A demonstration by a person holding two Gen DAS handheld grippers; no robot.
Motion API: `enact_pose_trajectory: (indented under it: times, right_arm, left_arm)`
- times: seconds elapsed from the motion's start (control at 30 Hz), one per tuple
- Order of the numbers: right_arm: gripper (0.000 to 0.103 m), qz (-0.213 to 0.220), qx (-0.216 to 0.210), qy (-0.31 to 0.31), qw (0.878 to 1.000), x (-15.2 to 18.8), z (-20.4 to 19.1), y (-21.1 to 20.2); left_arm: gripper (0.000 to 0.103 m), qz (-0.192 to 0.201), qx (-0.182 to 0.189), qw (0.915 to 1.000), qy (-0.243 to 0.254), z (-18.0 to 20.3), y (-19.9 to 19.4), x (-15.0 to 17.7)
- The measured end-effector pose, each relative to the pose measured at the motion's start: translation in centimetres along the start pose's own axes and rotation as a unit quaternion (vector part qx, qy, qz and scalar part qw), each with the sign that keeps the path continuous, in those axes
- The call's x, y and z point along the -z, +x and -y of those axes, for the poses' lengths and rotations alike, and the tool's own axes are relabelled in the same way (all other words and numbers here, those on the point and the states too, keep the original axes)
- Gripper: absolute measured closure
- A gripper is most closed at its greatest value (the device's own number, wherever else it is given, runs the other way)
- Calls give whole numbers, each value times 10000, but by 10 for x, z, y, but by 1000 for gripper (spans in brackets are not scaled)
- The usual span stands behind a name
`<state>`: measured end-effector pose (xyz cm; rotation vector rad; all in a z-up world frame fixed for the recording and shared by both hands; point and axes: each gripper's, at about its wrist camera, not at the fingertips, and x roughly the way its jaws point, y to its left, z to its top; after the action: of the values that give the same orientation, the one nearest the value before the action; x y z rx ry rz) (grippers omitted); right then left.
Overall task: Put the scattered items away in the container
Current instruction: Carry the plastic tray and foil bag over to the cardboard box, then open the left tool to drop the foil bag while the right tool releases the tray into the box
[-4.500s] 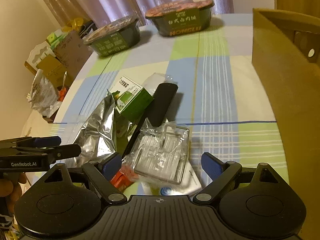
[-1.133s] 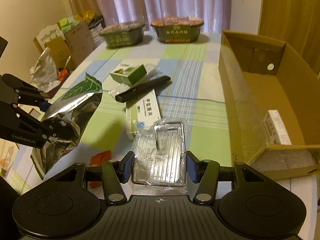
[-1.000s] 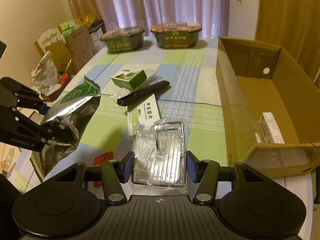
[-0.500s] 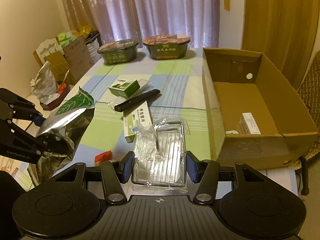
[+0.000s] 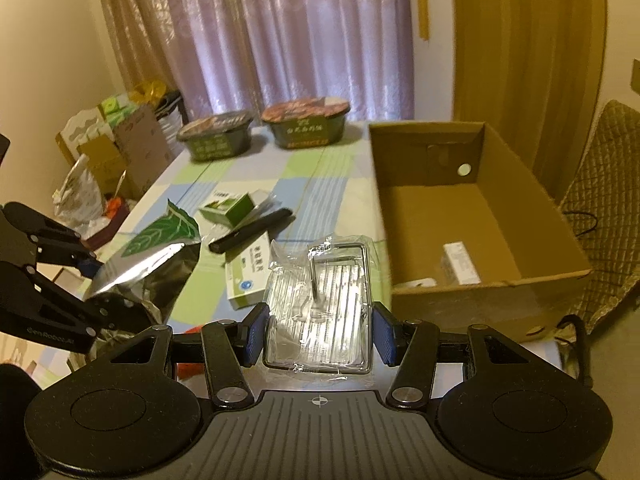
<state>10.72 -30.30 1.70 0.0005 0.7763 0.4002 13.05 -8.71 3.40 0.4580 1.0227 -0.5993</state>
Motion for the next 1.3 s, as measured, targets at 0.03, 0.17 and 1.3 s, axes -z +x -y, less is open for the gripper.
enact_pose_trajectory:
  times: [0.03,0.17,1.3]
  right_arm:
    - [47,29,28,15,10000,-2,4,-3]
    - [47,119,157,41,9998,-10,20,-10]
    - [47,-13,954,-116,9954,-84,168,58]
  left_arm:
    - [63,20,28,10000,9,2,0,-4]
    - [63,120,127,9998,70,14,1,-25]
    - [63,608,828,9432,-3160,25,103,-216]
